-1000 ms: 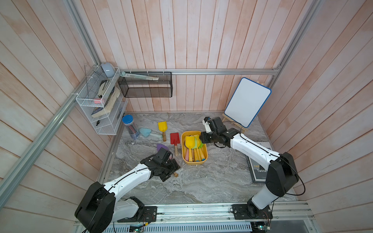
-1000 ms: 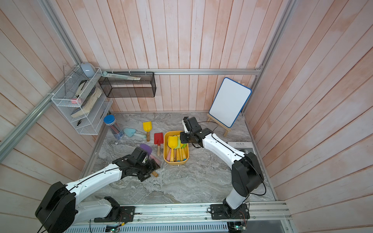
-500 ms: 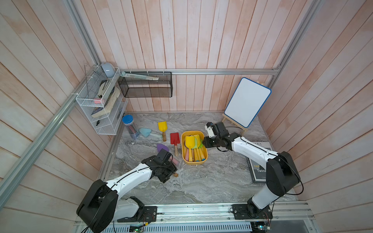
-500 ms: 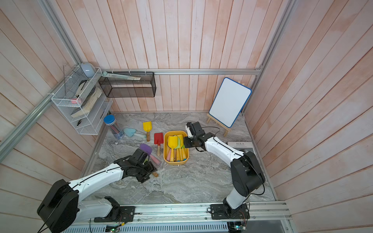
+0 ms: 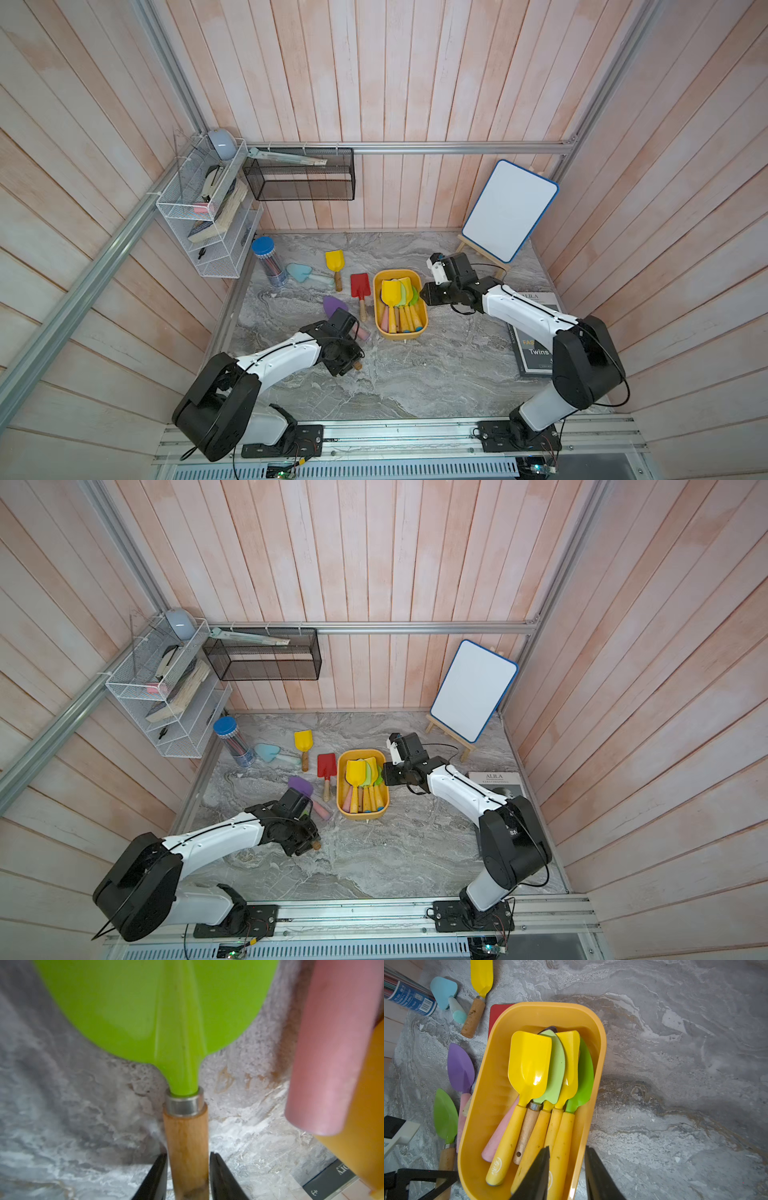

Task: Put the shovel into the storage box
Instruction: Pick up the shovel from the center of the board, then place the shovel in the storage box.

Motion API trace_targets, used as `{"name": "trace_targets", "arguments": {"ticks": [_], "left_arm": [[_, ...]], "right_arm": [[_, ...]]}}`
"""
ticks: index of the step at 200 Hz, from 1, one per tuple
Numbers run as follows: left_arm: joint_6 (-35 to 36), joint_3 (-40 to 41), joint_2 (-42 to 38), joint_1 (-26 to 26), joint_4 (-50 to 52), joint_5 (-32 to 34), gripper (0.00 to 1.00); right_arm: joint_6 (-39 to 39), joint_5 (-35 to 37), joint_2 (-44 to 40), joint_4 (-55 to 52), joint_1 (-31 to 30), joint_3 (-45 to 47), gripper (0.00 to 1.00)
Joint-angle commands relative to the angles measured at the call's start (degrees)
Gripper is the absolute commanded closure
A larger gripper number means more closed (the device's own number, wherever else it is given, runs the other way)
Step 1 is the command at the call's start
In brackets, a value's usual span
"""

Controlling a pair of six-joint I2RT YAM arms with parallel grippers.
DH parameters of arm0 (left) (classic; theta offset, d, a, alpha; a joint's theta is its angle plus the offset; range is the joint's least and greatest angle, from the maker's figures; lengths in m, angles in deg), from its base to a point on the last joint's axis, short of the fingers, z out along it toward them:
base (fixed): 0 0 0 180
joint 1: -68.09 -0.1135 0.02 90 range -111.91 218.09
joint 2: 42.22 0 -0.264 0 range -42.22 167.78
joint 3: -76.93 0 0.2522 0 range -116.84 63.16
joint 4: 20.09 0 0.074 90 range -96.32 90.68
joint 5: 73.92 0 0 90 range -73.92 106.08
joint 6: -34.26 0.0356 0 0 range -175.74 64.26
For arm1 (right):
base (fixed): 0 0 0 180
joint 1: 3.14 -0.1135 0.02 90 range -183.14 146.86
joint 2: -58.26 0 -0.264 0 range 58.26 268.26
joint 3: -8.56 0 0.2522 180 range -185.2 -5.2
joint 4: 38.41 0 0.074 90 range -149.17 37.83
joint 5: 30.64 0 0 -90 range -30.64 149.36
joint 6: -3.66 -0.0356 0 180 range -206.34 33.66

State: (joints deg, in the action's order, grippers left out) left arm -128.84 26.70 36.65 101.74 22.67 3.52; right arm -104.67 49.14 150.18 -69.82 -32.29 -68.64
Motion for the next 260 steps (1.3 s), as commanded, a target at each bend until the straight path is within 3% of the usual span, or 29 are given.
{"name": "trace_targets", "arguments": {"ticks": [1,31,92,135,180,260], "left_arm": [[0.0,0.4,0.1,-0.2,-0.8,0.8,0.69],[-0.1,0.7,-1.6,-0.1,0.6,1.8,0.81],[3.4,-4.2,-11.0,0.5,13.1,8.4,0.86],[12.7,-11.6,-17.4,0.5,19.4,7.9,0.87],[23.9,-18.5,-13.9,0.5,17.7,-0.5,0.87],[30.6,-25.4,-1.7,0.5,9.0,-10.0,0.88]], "right_arm": [[0.3,-0.9,-1.3,1.0,0.3,0.7,0.67],[0.1,-1.3,-1.3,1.1,0.3,0.7,0.67],[-2.0,-5.5,-0.8,3.1,-0.2,0.3,0.68],[-3.9,-6.3,-0.1,3.3,-2.5,-2.2,0.68],[-9.7,-8.5,-1.1,6.8,-5.2,-3.9,0.68],[-15.5,-13.8,-3.5,13.0,-8.2,-4.5,0.68]]}}
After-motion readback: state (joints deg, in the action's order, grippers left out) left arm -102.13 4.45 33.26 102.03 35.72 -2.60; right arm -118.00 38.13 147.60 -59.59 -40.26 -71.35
